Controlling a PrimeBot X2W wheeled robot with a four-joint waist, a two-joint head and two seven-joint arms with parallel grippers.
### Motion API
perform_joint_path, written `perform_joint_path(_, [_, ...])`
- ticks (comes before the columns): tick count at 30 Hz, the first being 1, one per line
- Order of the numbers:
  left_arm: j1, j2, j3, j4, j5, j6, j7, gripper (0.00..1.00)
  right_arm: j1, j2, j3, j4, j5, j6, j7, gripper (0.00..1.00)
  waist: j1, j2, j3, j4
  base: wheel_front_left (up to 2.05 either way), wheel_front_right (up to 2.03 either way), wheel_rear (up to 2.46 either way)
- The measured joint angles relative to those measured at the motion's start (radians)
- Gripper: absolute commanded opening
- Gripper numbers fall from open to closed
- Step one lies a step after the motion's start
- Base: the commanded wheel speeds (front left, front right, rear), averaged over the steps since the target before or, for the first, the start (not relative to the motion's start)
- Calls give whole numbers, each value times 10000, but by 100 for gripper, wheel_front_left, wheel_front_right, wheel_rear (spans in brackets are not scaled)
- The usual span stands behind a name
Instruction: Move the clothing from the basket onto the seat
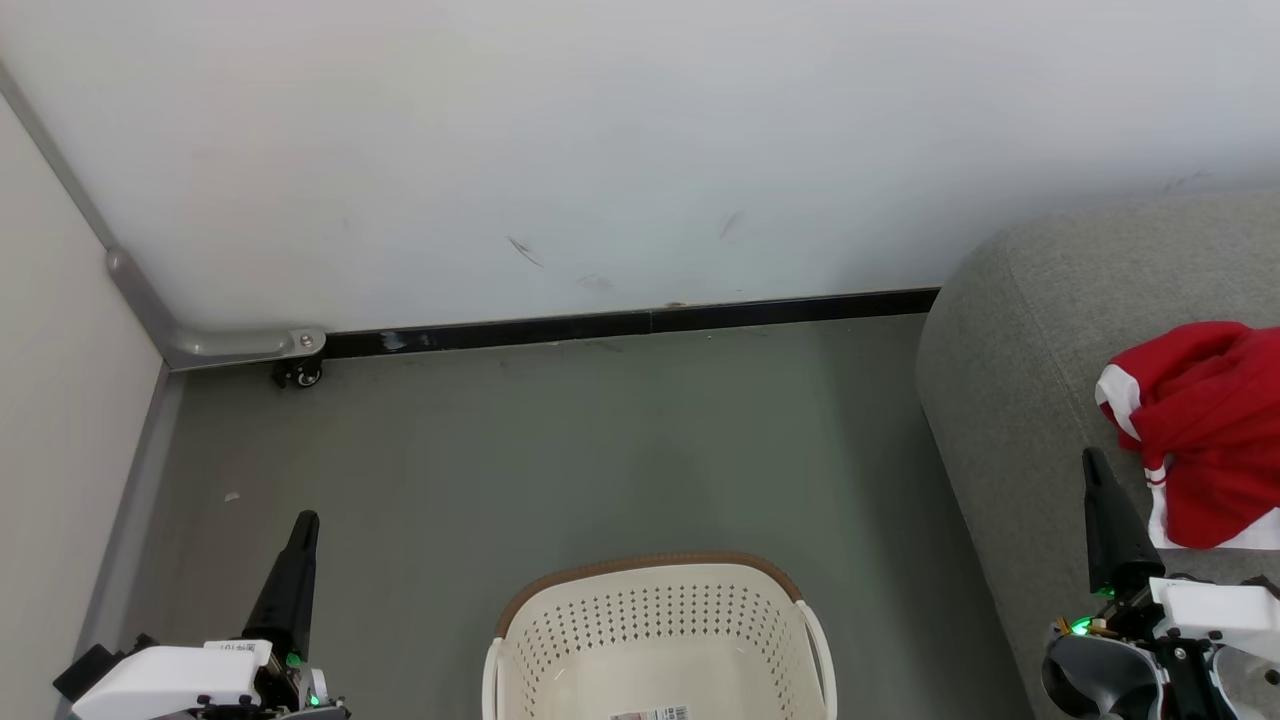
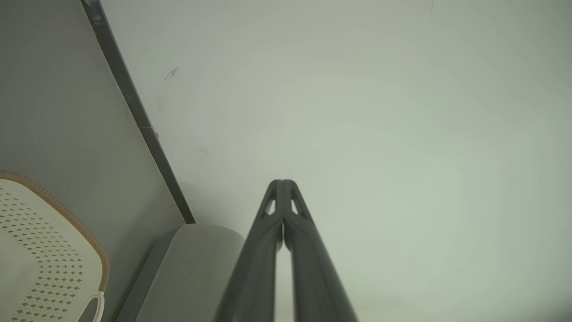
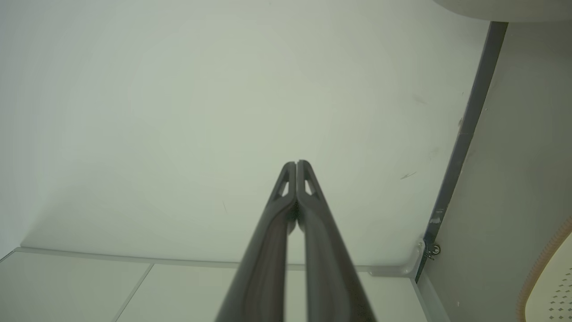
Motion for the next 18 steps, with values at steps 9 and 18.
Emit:
perform_joint_path(9, [0, 0, 0, -4, -2, 0, 0, 0, 0, 2, -19, 2, 0, 0, 2, 0, 0, 0, 0, 0, 0, 0, 0])
perform_joint_path(18, [0, 0, 0, -6, -6, 0, 0, 0, 0, 6, -36, 4, 0, 0, 17, 0, -1, 0, 0, 0, 0, 0, 0])
